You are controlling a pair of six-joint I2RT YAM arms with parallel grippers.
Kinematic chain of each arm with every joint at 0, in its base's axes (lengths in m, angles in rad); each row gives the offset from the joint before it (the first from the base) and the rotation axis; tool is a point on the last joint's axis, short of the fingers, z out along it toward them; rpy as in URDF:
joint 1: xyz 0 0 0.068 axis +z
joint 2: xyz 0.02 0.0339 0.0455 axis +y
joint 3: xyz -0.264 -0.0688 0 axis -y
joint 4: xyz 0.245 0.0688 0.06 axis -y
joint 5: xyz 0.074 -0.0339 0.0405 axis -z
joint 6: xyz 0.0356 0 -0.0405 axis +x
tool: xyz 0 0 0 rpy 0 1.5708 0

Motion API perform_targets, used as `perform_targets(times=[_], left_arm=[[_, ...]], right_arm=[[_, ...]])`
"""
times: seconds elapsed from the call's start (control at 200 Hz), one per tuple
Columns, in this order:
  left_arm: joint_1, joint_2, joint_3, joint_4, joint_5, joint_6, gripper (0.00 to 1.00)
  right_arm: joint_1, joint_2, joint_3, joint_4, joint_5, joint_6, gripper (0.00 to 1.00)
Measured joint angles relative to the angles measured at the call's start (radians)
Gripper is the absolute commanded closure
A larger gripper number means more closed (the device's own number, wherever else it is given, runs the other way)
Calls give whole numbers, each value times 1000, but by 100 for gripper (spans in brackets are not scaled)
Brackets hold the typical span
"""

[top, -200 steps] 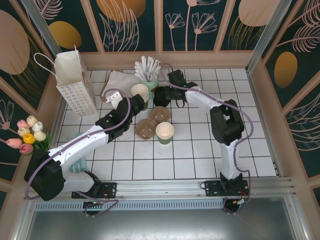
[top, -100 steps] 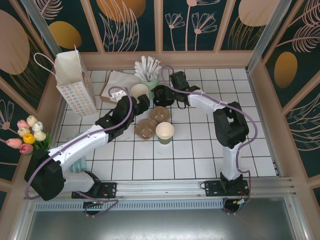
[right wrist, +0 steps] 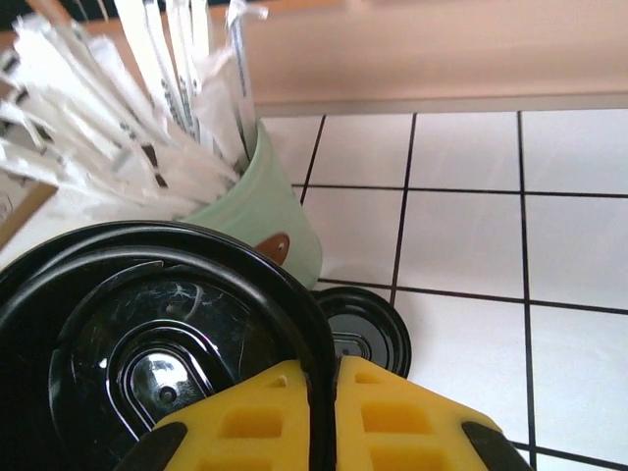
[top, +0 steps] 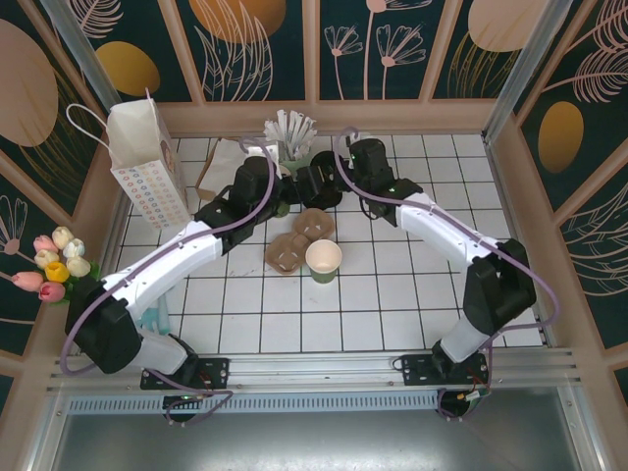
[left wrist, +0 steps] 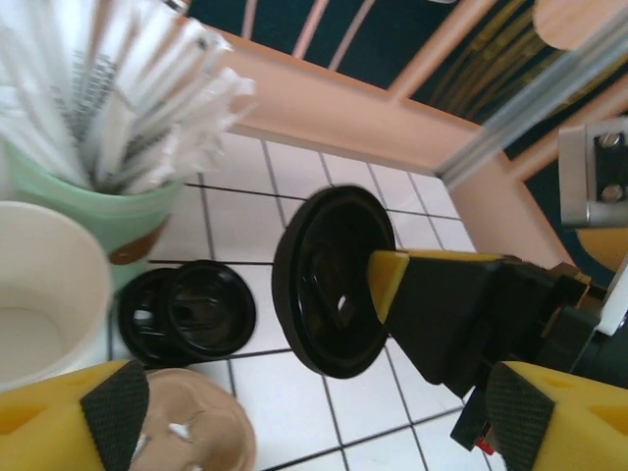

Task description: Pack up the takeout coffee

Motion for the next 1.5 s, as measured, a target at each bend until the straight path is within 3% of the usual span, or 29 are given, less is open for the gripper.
perform_targets(times=[0.195,0.38,0.766,1.101,1.181,1.261,1.321,1.396,1.501], left_arm=[[0,59,30,7,28,-53,23],[0,127,104,-16,27,-71,38],[0,220,182,-61,-8,-88,51],[0,227,174,-31,19,-86,78],[3,232,174,-31,17,-80,86],[10,235,174,-30,15,-68,94],[9,236,174,-30,10,-39,98],[9,233,171,-26,-9,12,100],[8,212,142,-13,-32,120,100]], right_arm=[[44,-29,-39,27,110,86,90],[61,-30,-43,28,149,111,90],[75,-41,-47,35,200,142,90],[75,-52,-48,43,203,161,89],[75,-54,-48,43,201,166,80],[72,-68,-61,54,170,166,60],[62,-89,-76,62,115,150,40],[31,-129,-93,69,27,122,2],[-48,-200,-103,66,-126,44,1]])
